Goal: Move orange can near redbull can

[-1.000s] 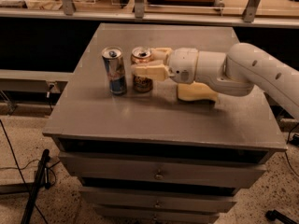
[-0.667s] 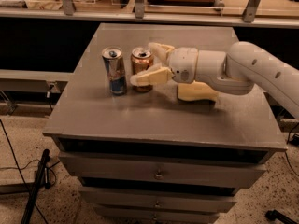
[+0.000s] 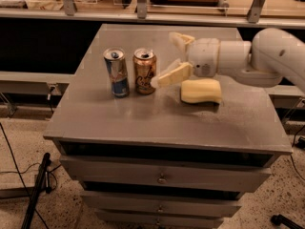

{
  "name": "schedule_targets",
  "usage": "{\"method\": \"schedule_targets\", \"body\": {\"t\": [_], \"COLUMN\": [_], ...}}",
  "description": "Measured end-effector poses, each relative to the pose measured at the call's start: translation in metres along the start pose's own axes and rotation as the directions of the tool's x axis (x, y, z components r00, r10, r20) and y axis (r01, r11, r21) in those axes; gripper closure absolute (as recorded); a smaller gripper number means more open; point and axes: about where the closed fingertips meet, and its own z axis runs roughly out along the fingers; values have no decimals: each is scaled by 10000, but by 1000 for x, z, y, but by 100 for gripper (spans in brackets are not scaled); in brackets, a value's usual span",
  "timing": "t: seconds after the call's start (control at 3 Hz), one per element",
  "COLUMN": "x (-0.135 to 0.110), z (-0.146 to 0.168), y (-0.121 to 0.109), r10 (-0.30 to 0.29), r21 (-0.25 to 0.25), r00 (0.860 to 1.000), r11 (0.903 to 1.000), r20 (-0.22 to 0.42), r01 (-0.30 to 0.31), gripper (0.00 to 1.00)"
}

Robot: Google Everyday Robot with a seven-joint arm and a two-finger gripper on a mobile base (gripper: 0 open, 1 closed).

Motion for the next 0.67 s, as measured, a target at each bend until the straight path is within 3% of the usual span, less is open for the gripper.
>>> {"method": "schedule_targets", "body": {"t": [0.33,0.67], "x": [-26,-28], "z": [-64,-65], "y": [-23,-24], "r10": [-863,-890], "r21": [615,638], "r00": [9937,9934], "r11": [9940,9936], "r20": [-720,-721], "r01": [908,936], "gripper": [0,0]}}
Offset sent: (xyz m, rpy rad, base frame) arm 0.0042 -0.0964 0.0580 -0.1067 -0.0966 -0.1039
